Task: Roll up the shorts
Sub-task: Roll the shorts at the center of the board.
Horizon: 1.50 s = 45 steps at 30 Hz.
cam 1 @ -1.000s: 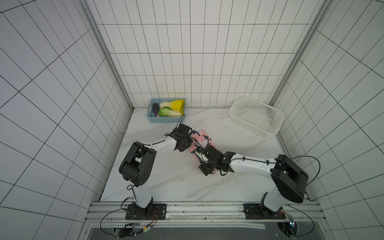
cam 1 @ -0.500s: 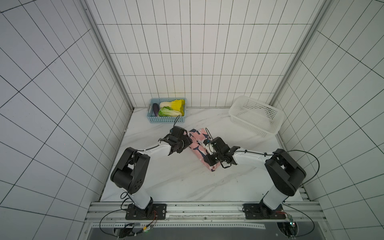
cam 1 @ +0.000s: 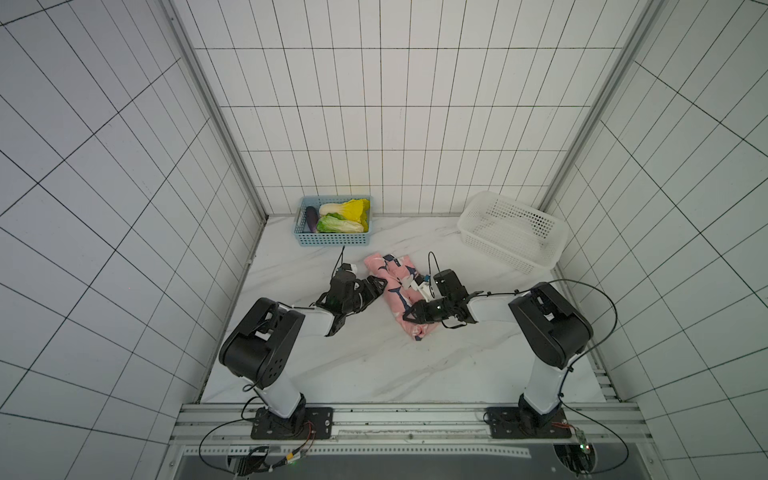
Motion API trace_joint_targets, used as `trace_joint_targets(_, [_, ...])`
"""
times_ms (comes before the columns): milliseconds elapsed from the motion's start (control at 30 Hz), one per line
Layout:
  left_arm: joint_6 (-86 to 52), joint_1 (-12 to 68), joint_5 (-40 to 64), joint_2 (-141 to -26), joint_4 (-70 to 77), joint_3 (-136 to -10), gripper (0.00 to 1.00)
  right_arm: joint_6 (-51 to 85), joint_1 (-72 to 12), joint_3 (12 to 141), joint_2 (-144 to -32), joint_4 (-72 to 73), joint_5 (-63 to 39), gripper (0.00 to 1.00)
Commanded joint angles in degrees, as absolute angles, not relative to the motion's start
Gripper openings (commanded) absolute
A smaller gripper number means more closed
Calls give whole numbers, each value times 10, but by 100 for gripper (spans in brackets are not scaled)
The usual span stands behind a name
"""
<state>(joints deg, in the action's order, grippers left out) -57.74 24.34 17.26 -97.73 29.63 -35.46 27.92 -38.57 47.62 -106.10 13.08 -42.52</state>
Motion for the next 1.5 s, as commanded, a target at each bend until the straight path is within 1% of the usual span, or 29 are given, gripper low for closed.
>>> trace_joint_targets(0, [-551,246,181,-1020,342,-396,78,294,-380,457,-1085,122,-457,22])
trace_joint_targets(233, [-564,238,186,-1115,337,-467,76,301,-366,457,-1111,136,-500,22])
trace_joint_targets(267, [-571,238,185,-1128,345,-475,75,301,-363,458,-1113,136,-502,22])
trace_joint_targets(333, [-586,237,181,-1146,351,-487,69,301,-361,460,-1116,134,-509,24])
trace_joint_targets(367, [-591,237,185,-1155,354,-494,63,301,-359,461,-1116,131,-510,25])
trace_joint_targets(433, [-594,235,188,-1160,344,-505,46,294,-356,464,-1107,115,-508,30])
trace_joint_targets(500, [-588,236,185,-1154,326,-511,26,269,-353,474,-1086,64,-484,44])
trace_joint_targets(533, [-586,236,181,-1147,318,-511,14,252,-354,481,-1073,29,-466,49])
trace_joint_targets(567, [-584,237,175,-1138,299,-514,7,234,-353,486,-1055,-3,-447,54])
trace_joint_targets(600, [-577,238,170,-1128,284,-517,5,219,-354,489,-1034,-29,-427,58])
trace_joint_targets(633, [-571,241,160,-1113,264,-518,0,204,-354,494,-1011,-68,-397,61])
trace_joint_targets(767, [-536,259,102,-1068,115,-556,0,141,-378,532,-927,-215,-206,75])
trace_joint_targets(833, [-532,269,78,-1057,50,-576,0,116,-404,548,-892,-251,-121,77])
trace_joint_targets(867, [-537,272,67,-1056,19,-585,0,106,-418,555,-875,-259,-78,80])
trace_joint_targets(933, [-555,276,61,-1056,-35,-602,0,80,-457,566,-857,-261,-22,82])
trace_joint_targets(967, [-560,278,59,-1057,-61,-612,0,73,-474,570,-853,-259,-6,85])
trace_joint_targets(1033, [-568,285,49,-1063,-124,-640,0,56,-503,571,-848,-234,2,86])
trace_joint_targets(1167, [-570,300,35,-1085,-222,-693,0,48,-528,574,-873,-184,-16,86])
trace_joint_targets(1267, [-575,306,37,-1102,-267,-716,0,35,-543,584,-907,-159,-17,86])
trace_joint_targets(1333, [-580,310,44,-1107,-279,-721,0,27,-553,596,-928,-156,3,86])
trace_joint_targets(1400, [-584,314,45,-1109,-293,-727,0,25,-558,598,-940,-140,10,85])
trace_joint_targets(1467, [-589,315,46,-1110,-299,-731,0,32,-558,599,-954,-130,21,79])
